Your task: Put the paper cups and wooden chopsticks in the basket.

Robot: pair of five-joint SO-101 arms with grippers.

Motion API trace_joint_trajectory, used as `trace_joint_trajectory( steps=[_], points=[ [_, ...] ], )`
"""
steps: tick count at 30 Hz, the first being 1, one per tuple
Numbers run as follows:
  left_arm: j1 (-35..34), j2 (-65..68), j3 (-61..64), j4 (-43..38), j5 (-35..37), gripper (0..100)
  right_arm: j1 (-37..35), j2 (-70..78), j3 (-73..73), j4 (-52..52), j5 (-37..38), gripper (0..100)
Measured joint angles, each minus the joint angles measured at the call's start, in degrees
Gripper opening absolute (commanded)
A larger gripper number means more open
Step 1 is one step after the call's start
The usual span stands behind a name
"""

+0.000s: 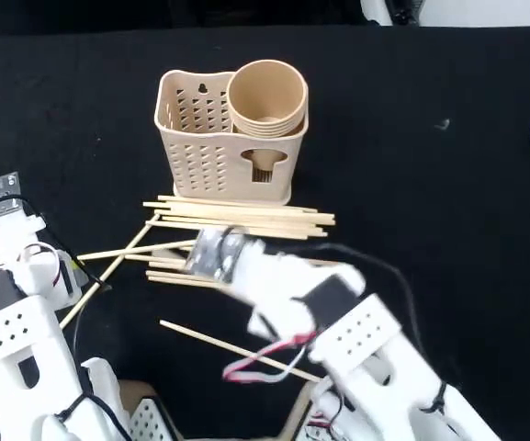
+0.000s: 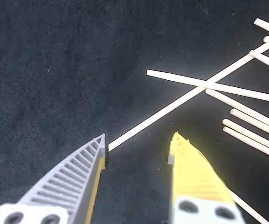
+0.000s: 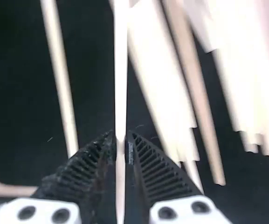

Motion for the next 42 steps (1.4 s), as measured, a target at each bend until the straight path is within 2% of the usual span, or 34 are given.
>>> trace_joint_trajectory(
  steps=[8,13,18,23,38,40,42],
  points=[
    [-0.09,0.0,0.0,0.0,0.0,22,-3.25,0.88,4.75,-2.55,0.44,1.1],
    [-0.09,0.0,0.0,0.0,0.0,22,-3.96,12.66,4.75,-7.38,0.7,1.1],
    [-0.09,0.0,0.0,0.0,0.0,22,-10.29,21.98,4.57,-8.88,0.7,2.1],
    [-0.09,0.0,0.0,0.0,0.0,22,-13.71,22.68,4.48,-9.23,-2.46,19.4],
    [-0.09,0.0,0.0,0.0,0.0,22,-14.15,26.73,5.45,-17.85,-4.31,17.2],
    [-0.09,0.0,0.0,0.0,0.0,22,-14.15,27.69,4.84,-17.85,-4.31,12.9],
    [-0.09,0.0,0.0,0.0,0.0,22,-14.07,28.92,3.87,-17.85,-4.31,2.9]
  ],
)
